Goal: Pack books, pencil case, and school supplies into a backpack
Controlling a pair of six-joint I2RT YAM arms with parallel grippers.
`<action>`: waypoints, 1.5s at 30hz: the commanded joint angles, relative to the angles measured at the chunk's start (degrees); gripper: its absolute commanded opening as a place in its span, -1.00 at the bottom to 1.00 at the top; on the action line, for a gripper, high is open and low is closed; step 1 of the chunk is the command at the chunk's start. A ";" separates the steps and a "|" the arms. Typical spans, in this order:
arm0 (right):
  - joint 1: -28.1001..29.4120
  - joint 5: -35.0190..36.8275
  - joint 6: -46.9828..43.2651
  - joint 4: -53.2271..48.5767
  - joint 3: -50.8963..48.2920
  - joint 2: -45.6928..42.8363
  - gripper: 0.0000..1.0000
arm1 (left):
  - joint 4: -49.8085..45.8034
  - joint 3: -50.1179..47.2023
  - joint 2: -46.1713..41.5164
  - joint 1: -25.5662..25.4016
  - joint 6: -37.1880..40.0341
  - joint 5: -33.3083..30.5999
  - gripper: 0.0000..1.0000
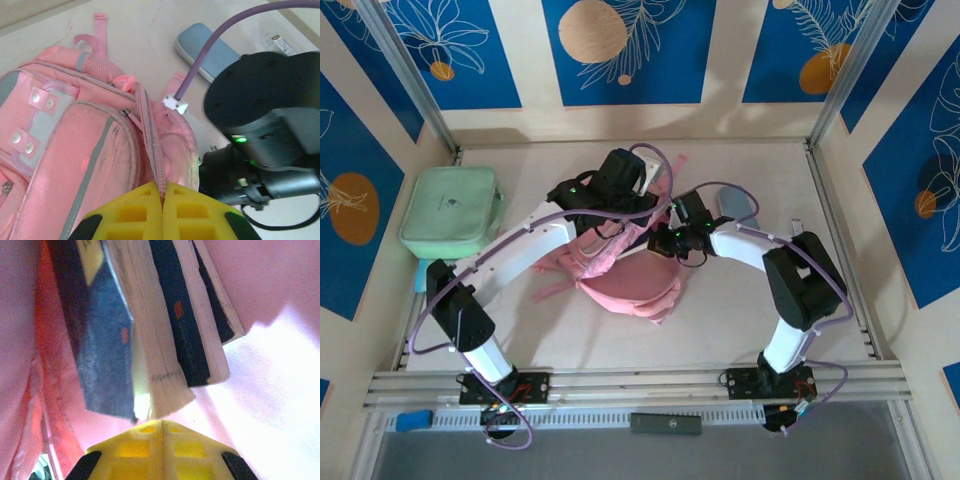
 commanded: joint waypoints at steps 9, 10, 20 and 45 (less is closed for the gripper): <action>-17.09 -0.63 -3.90 -18.01 -8.24 -26.84 -0.94 | 8.89 9.44 15.61 0.48 -13.22 3.22 -1.00; -18.95 -0.81 -5.01 -19.47 -7.74 -28.17 -0.93 | 8.10 11.98 17.55 0.42 -13.65 4.24 -1.00; -18.70 -1.62 -10.97 -31.03 -2.16 -32.85 -0.82 | 13.77 -2.76 4.07 1.63 -15.53 12.93 0.16; 18.73 19.00 -2.81 -33.39 6.00 -15.61 -0.38 | 39.30 -58.70 -12.09 17.48 -53.62 11.46 0.03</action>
